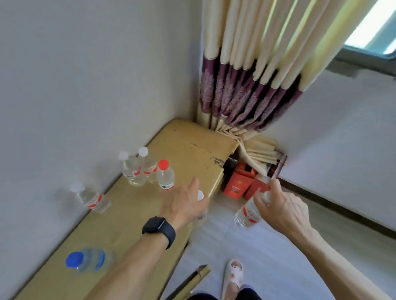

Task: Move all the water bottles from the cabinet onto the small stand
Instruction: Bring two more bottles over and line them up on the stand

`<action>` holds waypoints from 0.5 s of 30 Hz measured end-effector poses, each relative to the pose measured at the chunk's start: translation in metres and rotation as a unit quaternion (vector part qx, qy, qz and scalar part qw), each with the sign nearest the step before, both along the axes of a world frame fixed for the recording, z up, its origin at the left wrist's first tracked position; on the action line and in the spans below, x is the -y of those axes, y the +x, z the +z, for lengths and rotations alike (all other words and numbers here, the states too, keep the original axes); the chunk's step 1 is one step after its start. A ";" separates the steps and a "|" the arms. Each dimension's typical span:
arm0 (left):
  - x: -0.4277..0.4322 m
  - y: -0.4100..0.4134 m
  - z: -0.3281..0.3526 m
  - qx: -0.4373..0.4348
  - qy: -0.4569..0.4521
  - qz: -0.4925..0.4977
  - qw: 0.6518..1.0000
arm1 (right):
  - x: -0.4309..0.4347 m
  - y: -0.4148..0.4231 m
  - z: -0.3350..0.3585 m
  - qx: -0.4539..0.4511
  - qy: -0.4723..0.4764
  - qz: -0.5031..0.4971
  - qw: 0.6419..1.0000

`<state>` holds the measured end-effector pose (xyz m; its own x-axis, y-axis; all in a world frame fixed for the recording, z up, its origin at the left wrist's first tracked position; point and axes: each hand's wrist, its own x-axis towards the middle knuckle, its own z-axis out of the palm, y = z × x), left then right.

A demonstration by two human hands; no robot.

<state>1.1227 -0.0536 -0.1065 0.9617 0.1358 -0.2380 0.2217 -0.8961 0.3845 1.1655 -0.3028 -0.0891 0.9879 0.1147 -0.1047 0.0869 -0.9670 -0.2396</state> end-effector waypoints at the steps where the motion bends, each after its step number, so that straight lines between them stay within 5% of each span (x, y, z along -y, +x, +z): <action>1: 0.021 0.005 0.004 0.006 0.006 -0.037 0.999 | 0.019 -0.011 0.004 0.005 -0.004 -0.026 1.000; 7: 0.167 0.030 0.043 0.089 0.074 -0.269 0.956 | 0.150 -0.081 0.035 0.045 0.007 -0.216 0.975; 15: 0.434 0.007 0.100 0.134 0.093 -0.474 0.865 | 0.356 -0.207 0.083 0.112 0.009 -0.461 0.880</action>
<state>1.1302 -0.4872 -0.0067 0.6784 -0.7332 -0.0472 -0.7226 -0.6774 0.1378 0.9587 -0.6586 -0.0059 0.6577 -0.7468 0.0987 -0.6856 -0.6477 -0.3323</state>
